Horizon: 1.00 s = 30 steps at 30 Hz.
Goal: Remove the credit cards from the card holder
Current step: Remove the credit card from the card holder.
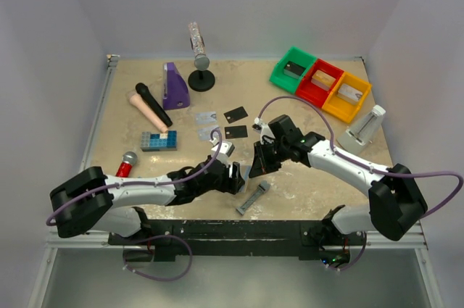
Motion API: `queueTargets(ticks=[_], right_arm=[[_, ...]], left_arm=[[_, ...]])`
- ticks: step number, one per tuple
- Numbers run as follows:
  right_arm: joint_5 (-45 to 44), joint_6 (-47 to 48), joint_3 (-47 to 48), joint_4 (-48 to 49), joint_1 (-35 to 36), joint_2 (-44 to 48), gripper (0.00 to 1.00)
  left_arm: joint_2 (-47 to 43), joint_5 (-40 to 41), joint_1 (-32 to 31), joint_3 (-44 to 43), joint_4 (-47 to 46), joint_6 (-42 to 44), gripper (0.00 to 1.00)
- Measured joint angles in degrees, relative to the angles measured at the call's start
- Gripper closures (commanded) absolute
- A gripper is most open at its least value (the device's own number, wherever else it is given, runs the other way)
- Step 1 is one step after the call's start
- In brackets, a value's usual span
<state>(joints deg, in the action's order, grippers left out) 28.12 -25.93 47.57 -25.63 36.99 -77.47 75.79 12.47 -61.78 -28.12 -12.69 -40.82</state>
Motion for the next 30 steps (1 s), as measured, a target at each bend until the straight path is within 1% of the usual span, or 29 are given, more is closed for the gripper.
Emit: queueTargets(ticks=[4, 9, 18, 25, 30], right_arm=[[0.0, 0.0, 0.0, 0.0, 0.0, 0.0, 1.00], [0.0, 0.0, 0.0, 0.0, 0.0, 0.0, 1.00], [0.0, 0.0, 0.0, 0.0, 0.0, 0.0, 1.00], [0.0, 0.0, 0.0, 0.0, 0.0, 0.0, 1.00], [0.0, 0.0, 0.0, 0.0, 0.0, 0.0, 1.00]], left_arm=[[1.6, -0.1, 0.0, -0.6, 0.0, 0.0, 0.32], [3.0, -0.3, 0.0, -1.4, -0.1, 0.0, 0.38], [2.1, 0.4, 0.0, -1.4, 0.4, -0.1, 0.42], [-1.0, 3.4, 0.1, -1.0, 2.2, -0.1, 0.39], [-1.4, 4.5, 0.2, -1.0, 3.4, -0.2, 0.36]])
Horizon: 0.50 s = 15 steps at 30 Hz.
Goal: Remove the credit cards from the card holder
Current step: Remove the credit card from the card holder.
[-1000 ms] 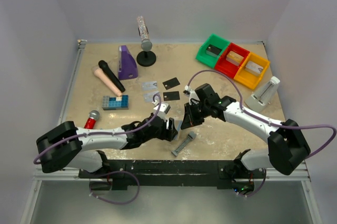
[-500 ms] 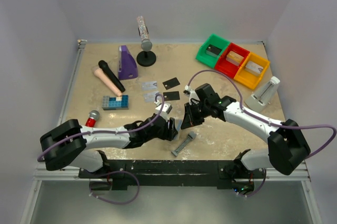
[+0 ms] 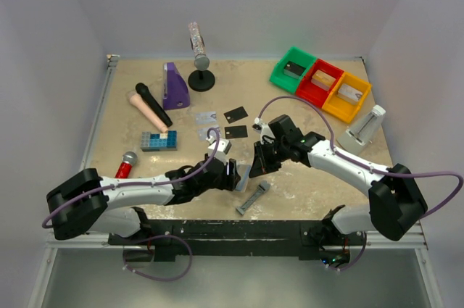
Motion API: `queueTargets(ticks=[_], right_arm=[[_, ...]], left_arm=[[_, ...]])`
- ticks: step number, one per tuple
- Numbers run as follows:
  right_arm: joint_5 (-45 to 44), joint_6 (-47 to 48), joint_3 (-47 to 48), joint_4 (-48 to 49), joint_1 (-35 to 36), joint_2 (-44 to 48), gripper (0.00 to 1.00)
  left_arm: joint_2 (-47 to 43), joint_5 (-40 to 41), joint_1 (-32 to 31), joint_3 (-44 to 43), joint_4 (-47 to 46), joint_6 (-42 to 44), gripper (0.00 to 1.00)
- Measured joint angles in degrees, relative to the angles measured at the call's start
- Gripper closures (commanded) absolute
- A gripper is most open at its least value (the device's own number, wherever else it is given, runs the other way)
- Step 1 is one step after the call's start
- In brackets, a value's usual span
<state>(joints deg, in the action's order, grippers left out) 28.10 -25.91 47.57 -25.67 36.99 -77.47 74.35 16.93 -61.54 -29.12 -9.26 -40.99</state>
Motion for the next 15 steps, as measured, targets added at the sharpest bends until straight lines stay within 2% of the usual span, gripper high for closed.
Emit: queueTargets(ticks=[8, 15], right_arm=[[0.0, 0.0, 0.0, 0.0, 0.0, 0.0, 1.00], [0.0, 0.0, 0.0, -0.1, 0.0, 0.0, 1.00]], left_arm=[[1.0, -0.9, 0.0, 0.0, -0.2, -0.1, 0.30], [4.3, -3.4, 0.0, 0.0, -0.4, 0.1, 0.30]])
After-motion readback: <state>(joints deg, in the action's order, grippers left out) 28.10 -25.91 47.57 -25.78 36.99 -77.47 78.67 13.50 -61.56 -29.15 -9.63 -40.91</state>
